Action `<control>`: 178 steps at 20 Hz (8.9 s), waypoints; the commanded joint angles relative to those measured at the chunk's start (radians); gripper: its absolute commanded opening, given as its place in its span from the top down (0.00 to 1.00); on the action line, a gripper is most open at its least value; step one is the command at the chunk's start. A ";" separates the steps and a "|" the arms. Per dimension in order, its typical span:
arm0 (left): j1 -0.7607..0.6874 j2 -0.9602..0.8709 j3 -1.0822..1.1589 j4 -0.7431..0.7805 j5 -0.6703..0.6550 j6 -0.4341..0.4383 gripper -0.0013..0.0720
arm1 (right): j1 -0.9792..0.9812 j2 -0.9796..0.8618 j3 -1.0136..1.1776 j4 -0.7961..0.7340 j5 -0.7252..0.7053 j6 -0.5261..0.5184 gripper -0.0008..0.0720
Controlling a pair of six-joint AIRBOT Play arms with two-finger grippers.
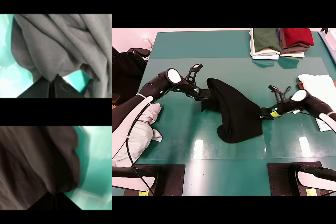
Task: Fold the shirts.
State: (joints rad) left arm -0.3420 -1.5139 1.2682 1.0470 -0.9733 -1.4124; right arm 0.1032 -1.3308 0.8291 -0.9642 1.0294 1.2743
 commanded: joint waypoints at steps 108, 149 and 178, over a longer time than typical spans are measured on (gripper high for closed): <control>0.089 0.378 -0.282 0.031 0.075 -0.099 0.94 | -0.852 0.082 -0.107 -0.046 0.224 -0.056 0.24; 0.089 0.072 0.513 0.311 -0.282 -0.094 0.94 | -0.330 -0.097 1.107 -0.218 0.487 0.098 0.97; 0.211 -0.027 0.241 0.304 -0.315 -0.082 0.25 | -0.344 -0.212 0.700 -0.285 0.266 0.064 0.50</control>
State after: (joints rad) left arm -0.1425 -1.6169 1.5394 1.2995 -1.2171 -1.4521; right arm -0.2134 -1.6104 1.5661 -1.2514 1.2331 1.3544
